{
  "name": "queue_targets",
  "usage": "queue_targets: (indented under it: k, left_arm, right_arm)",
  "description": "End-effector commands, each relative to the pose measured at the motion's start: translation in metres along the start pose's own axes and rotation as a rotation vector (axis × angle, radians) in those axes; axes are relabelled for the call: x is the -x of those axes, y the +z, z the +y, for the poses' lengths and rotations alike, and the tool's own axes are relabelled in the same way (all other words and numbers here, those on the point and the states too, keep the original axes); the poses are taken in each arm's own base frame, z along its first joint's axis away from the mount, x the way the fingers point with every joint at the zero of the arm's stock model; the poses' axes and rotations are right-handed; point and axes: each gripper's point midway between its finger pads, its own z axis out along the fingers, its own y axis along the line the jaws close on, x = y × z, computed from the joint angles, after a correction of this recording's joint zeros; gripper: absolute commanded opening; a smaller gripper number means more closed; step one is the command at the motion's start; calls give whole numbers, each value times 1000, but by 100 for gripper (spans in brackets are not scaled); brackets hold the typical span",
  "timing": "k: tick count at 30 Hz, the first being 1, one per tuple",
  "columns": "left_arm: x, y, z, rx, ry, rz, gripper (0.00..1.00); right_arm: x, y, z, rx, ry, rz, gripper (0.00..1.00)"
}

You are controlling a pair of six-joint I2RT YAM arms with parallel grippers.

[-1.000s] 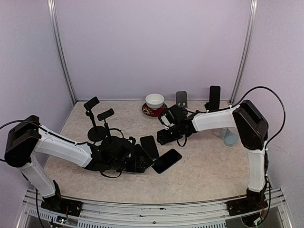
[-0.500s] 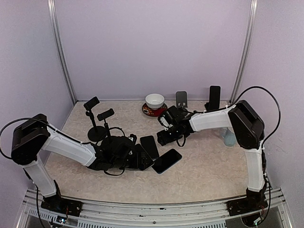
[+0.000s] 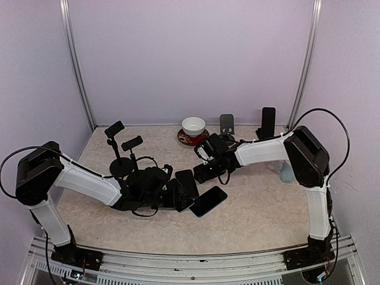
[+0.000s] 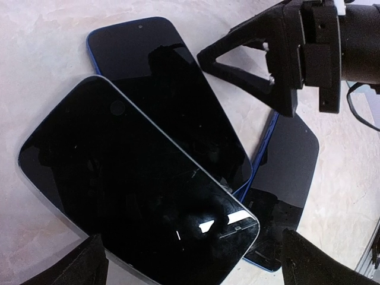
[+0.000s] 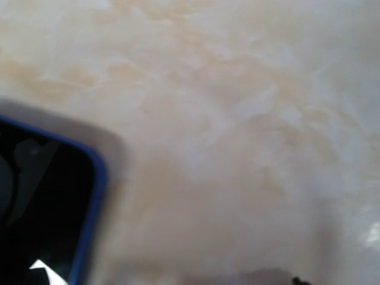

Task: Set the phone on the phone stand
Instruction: Move the phone to the center of the board.

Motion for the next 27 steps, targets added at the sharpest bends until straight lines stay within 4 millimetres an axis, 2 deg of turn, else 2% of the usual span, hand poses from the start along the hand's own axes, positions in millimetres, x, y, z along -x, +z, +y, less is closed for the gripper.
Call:
queue_targets:
  k: [1, 7, 11, 14, 19, 22, 27]
  left_arm:
    - [9, 5, -19, -58, 12, -20, 99]
    - [5, 11, -20, -59, 11, -13, 99]
    - [6, 11, -19, -56, 13, -16, 99]
    - [16, 3, -20, -37, 24, -42, 99]
    - [35, -23, -18, 17, -2, -75, 99]
    - [30, -33, -15, 17, -86, -52, 99]
    - [16, -32, -9, 5, -197, 4, 99]
  right_arm:
    - [-28, 12, 16, 35, -11, 62, 72]
    - [-29, 10, 24, 48, -17, 57, 72]
    - [-29, 8, 22, 36, -19, 56, 72]
    - [-30, 8, 20, 19, -25, 60, 73]
    - [-30, 7, 16, 2, -25, 59, 74]
    - [-27, 6, 16, 3, -27, 52, 74]
    - [-22, 3, 16, -5, -33, 39, 74]
